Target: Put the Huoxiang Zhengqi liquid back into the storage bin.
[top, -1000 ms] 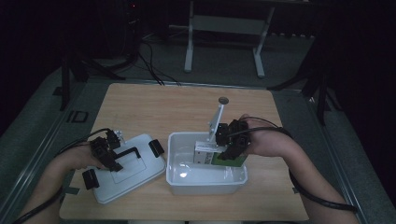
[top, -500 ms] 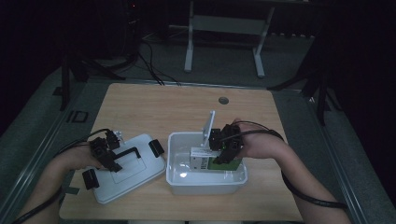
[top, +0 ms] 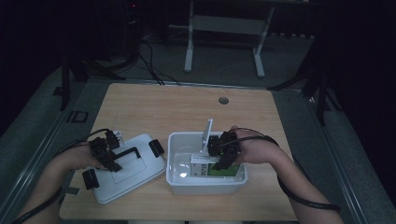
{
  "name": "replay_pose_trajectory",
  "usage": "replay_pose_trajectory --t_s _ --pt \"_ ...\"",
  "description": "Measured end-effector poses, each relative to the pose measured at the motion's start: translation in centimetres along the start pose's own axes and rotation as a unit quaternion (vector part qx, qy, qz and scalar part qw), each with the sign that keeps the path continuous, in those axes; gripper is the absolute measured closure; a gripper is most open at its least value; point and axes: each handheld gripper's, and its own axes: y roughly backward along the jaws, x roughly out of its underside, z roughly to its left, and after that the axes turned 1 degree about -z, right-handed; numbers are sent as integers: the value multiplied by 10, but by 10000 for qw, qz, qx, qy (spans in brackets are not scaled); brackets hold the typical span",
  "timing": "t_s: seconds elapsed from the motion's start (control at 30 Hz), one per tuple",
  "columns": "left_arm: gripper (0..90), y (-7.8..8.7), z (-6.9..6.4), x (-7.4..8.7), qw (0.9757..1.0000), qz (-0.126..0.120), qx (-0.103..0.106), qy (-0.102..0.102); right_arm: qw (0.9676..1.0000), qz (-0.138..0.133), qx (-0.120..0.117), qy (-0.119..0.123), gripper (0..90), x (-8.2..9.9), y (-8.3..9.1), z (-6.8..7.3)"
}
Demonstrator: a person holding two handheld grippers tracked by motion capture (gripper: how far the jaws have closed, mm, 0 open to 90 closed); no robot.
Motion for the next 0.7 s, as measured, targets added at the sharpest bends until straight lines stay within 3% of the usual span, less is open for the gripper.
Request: replay_pose_trajectory --t_s 0.7 --pt "377 -2 0 1 10000 20 8 5 9995 200 -97 -214 636 11 -43 -9"
